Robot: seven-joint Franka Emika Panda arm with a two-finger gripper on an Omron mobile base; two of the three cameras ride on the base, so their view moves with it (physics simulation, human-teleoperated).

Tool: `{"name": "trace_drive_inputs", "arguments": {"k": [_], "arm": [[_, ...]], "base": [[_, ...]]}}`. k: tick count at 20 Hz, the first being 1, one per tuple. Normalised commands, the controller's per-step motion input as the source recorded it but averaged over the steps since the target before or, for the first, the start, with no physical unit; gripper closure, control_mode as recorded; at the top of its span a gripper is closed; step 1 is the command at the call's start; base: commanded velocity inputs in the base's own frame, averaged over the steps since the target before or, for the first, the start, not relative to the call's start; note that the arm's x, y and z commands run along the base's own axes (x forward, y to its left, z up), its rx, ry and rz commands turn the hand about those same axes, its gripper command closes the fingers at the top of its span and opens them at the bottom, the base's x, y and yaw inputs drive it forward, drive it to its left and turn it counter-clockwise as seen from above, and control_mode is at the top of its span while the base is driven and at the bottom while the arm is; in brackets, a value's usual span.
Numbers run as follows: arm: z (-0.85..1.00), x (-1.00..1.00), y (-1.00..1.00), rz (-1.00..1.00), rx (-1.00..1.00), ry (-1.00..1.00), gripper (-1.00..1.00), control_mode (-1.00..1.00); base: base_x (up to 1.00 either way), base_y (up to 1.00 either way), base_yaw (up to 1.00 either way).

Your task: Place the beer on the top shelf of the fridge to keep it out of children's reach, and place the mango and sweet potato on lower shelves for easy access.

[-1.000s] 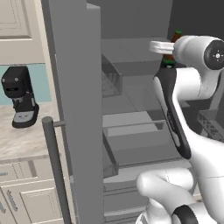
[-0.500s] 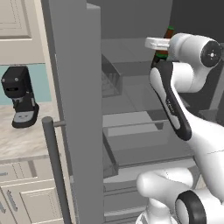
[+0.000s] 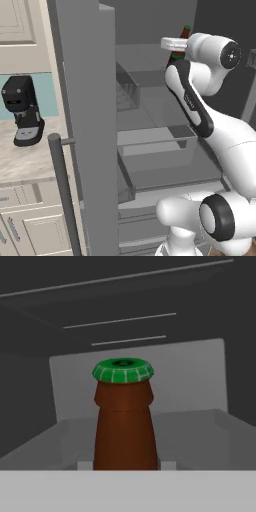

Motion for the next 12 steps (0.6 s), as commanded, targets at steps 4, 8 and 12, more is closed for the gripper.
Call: {"name": "trace_drive_inputs", "arguments": {"k": [4,8,12], "arm": [[0.14,0.4,0.0,0.0,-0.01,0.0,1.0,-1.0],[0.0,0.37,0.0,0.0,-0.04,0.0,1.0,-1.0],[0.0,0.49,0.0,0.0,-0.07,0.0,1.0,-1.0]], "base": [[0.0,0.0,0.0],[0.0,0.0,0.0],[0.0,0.0,0.0]]}}
